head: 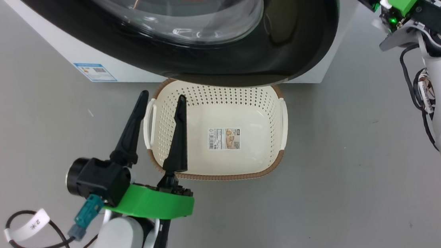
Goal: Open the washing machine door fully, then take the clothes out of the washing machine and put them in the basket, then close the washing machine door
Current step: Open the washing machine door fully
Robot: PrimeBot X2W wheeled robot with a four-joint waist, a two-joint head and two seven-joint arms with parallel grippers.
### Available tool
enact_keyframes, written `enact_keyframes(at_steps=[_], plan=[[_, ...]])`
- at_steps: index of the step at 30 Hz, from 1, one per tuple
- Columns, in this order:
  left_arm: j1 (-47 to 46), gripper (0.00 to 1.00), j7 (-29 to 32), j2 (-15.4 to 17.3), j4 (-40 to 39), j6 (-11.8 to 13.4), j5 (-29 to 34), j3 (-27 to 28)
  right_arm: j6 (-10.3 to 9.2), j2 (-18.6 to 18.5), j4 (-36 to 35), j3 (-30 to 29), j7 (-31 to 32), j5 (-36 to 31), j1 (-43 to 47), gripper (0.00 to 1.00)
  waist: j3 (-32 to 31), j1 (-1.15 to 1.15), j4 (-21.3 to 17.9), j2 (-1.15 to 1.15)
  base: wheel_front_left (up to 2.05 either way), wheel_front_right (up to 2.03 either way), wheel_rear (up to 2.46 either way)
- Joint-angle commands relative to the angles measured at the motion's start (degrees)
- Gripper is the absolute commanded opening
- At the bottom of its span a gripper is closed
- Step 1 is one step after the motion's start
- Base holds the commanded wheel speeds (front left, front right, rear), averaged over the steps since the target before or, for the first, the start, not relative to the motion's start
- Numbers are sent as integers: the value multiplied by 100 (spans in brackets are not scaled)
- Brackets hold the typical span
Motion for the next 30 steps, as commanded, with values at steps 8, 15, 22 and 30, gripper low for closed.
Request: enact_keyframes(at_steps=[8,15,22,30], plan=[[58,100,-29,89,-61,31,66,208,45,186,-570,79,181,70,437,0,-248,0,-16,0,0,0,0],[147,100,-29,89,-23,75,27,192,45,192,-933,63,357,99,912,0,-465,0,67,0,0,0,0],[261,100,-29,89,9,116,-14,195,45,193,-1207,176,459,252,1306,0,-672,0,179,0,0,0,0],[420,100,-29,89,46,146,-18,218,45,193,-1496,403,526,486,1752,0,-964,0,317,0,0,0,0]])
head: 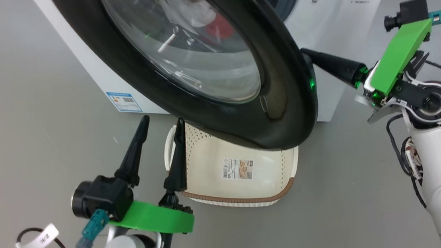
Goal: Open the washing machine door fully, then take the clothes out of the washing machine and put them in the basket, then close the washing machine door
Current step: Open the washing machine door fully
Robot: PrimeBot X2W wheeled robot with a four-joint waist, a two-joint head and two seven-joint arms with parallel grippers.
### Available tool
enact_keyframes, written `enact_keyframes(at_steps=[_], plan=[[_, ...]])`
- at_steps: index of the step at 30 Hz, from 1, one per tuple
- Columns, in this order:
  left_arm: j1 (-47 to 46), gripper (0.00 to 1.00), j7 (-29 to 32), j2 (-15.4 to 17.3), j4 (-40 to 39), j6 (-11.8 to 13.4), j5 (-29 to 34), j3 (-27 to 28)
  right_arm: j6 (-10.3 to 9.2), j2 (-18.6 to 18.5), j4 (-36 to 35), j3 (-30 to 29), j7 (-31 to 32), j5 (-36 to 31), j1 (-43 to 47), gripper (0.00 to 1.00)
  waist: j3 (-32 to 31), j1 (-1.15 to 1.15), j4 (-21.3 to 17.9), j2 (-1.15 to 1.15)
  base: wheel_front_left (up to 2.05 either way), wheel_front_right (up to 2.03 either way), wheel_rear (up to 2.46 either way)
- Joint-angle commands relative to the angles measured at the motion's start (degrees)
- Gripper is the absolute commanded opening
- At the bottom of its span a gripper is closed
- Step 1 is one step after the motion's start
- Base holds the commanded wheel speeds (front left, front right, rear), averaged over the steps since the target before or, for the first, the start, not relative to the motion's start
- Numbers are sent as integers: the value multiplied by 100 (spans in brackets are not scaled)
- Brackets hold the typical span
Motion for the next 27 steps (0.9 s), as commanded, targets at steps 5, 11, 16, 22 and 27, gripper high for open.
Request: enact_keyframes(at_steps=[5,11,16,22,27], plan=[[128,100,-29,87,-63,45,19,237,45,113,-463,313,108,193,315,0,-290,0,100,0,0,0,0],[263,100,-29,87,-58,43,70,299,45,113,-740,507,123,370,698,0,-469,0,144,0,0,0,0],[327,100,-29,87,-74,43,122,348,45,113,-952,696,88,525,970,0,-532,0,201,0,0,0,0],[368,100,-29,87,-70,54,154,373,45,114,-1135,860,24,650,1193,0,-607,0,314,0,0,0,0],[421,100,-29,87,-64,66,175,397,45,114,-1226,995,-45,730,1349,0,-690,0,473,0,0,0,0]])
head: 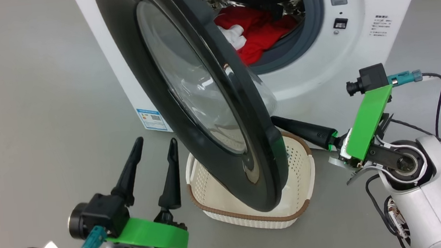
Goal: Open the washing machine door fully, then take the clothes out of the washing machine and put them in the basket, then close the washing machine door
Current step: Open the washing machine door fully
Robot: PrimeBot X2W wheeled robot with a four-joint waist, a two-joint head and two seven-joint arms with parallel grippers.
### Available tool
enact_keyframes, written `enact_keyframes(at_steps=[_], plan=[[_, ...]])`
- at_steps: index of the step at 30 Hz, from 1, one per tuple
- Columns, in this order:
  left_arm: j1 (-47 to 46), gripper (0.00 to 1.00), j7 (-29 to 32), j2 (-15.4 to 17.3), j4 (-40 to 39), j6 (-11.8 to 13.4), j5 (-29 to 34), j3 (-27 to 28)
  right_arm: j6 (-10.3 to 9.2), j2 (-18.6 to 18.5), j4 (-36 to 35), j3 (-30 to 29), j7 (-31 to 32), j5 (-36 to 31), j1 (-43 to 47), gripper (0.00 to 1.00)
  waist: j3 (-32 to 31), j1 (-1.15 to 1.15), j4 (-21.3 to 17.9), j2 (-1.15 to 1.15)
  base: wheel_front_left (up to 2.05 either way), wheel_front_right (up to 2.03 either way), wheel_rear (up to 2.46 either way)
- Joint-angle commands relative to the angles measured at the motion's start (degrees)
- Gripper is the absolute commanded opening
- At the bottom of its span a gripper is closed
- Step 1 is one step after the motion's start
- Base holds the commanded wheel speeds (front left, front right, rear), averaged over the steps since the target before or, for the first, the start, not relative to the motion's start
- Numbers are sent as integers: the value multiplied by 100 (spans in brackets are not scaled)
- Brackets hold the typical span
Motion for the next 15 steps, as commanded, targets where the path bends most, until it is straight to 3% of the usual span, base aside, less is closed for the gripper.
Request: enact_keyframes(at_steps=[1,15], plan=[[-5,100,-29,84,-125,51,66,212,45,78,-221,143,-39,79,-3,0,-45,0,87,0,0,0,0],[105,100,-29,84,-151,83,32,234,45,78,-252,342,-101,220,107,0,-103,0,627,0,0,0,0]])
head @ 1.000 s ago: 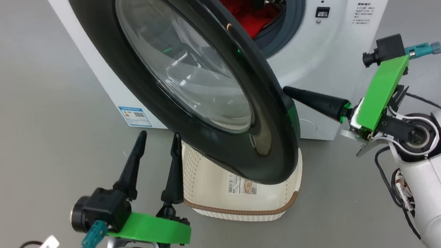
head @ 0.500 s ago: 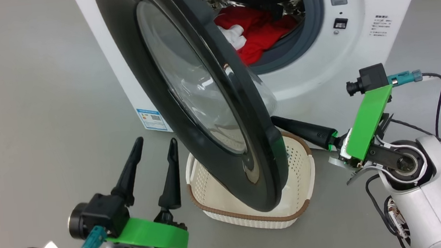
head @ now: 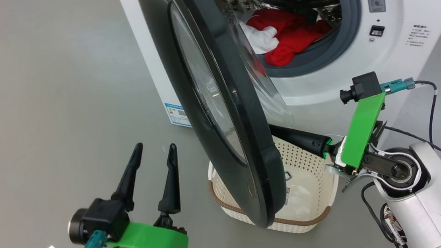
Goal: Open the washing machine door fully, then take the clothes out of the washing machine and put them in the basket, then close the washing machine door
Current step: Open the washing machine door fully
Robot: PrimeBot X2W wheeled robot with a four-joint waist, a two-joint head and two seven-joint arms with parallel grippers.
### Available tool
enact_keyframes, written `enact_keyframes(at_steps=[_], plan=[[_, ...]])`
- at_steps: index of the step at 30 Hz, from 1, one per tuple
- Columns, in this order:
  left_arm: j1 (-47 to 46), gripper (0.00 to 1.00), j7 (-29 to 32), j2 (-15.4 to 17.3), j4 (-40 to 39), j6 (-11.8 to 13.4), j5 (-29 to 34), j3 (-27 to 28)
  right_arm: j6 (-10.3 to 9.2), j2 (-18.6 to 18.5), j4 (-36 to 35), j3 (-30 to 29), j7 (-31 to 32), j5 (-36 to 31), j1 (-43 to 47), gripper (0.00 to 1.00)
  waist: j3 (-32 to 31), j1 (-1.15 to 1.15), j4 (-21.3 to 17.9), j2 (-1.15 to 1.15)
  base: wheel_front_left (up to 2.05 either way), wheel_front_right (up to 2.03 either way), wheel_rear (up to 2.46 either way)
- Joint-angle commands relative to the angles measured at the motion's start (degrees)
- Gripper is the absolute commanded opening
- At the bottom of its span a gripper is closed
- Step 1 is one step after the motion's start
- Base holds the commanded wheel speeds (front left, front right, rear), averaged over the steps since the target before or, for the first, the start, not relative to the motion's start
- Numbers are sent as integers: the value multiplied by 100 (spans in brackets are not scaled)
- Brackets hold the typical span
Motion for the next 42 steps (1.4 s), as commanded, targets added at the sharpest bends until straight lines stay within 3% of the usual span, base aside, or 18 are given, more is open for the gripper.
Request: enact_keyframes(at_steps=[1,42], plan=[[-35,100,-29,82,-147,52,25,216,45,78,-185,158,-6,124,-24,0,-22,0,86,0,0,0,0],[113,100,-29,82,-175,87,-350,73,45,79,-155,987,-313,384,55,0,-107,0,438,0,0,0,0]])
